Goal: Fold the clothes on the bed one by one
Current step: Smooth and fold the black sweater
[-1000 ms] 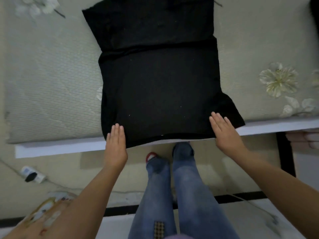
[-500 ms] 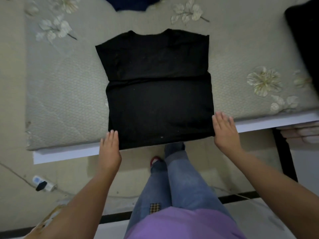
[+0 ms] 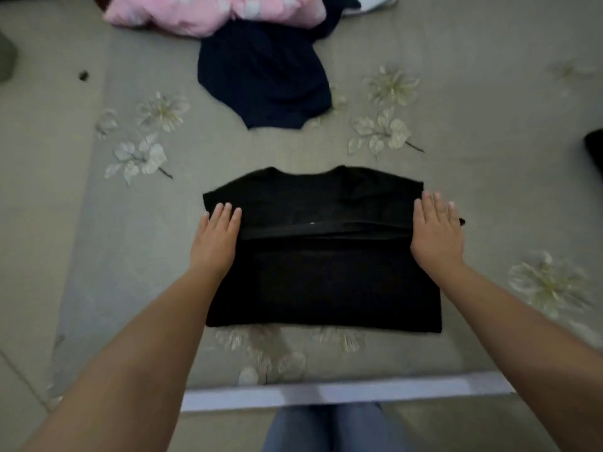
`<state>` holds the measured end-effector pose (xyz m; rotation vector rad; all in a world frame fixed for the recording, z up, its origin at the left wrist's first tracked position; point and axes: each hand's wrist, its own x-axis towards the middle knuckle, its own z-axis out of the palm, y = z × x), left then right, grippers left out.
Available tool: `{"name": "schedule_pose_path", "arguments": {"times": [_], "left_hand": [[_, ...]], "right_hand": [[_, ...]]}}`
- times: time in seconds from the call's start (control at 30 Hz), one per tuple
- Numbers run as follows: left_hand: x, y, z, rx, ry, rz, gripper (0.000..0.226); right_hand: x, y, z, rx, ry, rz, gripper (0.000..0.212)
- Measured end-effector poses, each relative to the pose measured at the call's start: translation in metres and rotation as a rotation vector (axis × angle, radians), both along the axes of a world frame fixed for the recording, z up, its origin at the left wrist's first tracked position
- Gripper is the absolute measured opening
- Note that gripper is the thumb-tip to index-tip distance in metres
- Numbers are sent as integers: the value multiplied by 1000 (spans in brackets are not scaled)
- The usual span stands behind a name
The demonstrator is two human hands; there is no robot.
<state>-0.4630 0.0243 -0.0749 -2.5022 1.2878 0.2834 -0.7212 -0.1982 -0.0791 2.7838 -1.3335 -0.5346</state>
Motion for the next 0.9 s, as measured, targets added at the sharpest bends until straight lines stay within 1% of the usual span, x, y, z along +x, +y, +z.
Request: {"name": "schedule_pose_path", "arguments": {"times": [0.13, 0.23, 0.33, 0.4, 0.5, 0.53, 0.6, 0.63, 0.67, 0.7, 0.73, 0.77, 0.8, 0.83, 0.87, 0.9], "left_hand": [[40, -36, -18, 63, 22, 4, 64], [73, -61, -37, 99, 60, -49, 63], [97, -85, -53, 166, 87, -126, 59], [113, -100, -59, 157, 91, -167, 56], [129, -120, -70, 206, 107, -191, 54], [131, -124, -74, 236, 104, -155, 55], [126, -132, -78, 207, 97, 47, 60], [120, -132, -77, 130, 89, 154, 60], [112, -129, -75, 4, 78, 197, 56], [104, -124, -75, -160, 62, 148, 48], [94, -116, -77, -324, 72, 34, 38], [83, -105, -79, -452, 92, -101, 32], [72, -93, -80, -508, 132, -215, 32], [62, -80, -83, -478, 185, -276, 34], [56, -69, -86, -401, 227, -286, 37], [54, -61, -90, -283, 261, -244, 40]], "right_hand": [[41, -46, -15, 15, 43, 54, 58], [67, -76, -36, 22, 65, 84, 57], [86, -97, -52, 63, 106, 51, 56], [95, -107, -61, 90, 111, 13, 56], [108, -118, -72, 132, 100, -100, 58], [112, -120, -76, 143, 72, -157, 61], [118, -115, -84, 151, -44, -300, 69], [118, -108, -87, 157, -96, -349, 72], [118, -98, -90, 161, -132, -346, 73], [116, -86, -92, 160, -169, -291, 70], [112, -72, -94, 155, -211, -197, 66], [108, -57, -96, 146, -246, -83, 60], [104, -42, -98, 133, -263, 26, 53], [101, -28, -99, 130, -251, 111, 47], [99, -18, -100, 135, -225, 173, 47], [97, -11, -101, 159, -191, 215, 48]]}}
